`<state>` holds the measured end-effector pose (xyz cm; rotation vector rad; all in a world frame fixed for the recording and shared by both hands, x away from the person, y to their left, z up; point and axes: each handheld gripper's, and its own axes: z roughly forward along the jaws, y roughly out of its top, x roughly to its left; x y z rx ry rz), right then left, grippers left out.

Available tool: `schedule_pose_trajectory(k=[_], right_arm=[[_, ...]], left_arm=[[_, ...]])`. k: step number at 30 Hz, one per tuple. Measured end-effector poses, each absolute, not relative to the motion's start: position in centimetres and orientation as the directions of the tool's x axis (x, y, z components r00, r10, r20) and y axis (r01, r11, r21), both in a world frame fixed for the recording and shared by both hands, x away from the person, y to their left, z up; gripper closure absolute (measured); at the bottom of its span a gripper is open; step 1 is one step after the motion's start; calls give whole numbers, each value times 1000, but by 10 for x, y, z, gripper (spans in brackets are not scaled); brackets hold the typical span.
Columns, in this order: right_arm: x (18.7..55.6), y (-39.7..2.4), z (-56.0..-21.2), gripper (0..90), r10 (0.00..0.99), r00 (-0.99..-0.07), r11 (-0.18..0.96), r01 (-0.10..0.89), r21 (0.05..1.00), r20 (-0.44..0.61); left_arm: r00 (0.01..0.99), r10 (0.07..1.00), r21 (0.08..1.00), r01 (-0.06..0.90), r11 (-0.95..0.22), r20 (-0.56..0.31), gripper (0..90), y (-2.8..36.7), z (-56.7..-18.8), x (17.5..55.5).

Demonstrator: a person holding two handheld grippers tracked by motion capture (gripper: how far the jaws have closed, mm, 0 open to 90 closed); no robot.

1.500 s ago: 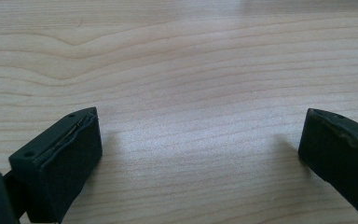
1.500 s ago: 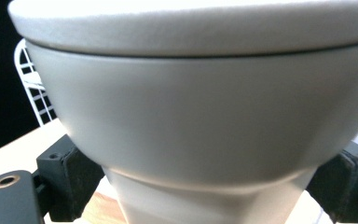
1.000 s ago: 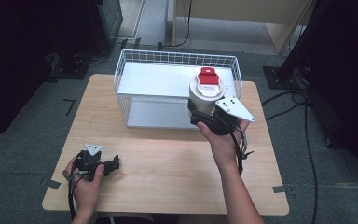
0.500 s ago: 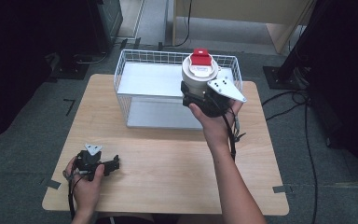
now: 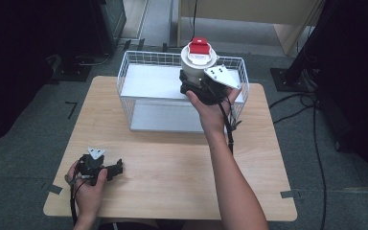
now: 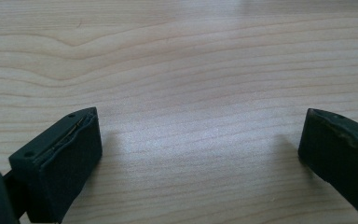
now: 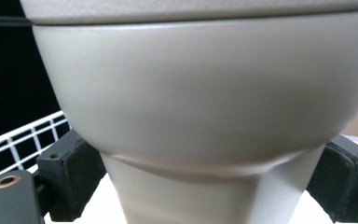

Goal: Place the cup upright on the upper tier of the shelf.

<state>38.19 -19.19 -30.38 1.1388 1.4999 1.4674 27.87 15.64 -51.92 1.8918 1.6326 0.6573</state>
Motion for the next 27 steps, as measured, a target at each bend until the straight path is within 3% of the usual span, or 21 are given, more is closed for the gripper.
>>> schedule_pose_trajectory(k=[16,27], right_arm=[[429,-188,-315,94,960,-273,-33,135,990,69],[430,-192,-320,92,958,-275,-43,127,991,77]], left_arm=[[143,990,687,718,-110,9,0,156,-519,279],[143,990,687,718,-109,8,0,156,-519,279]])
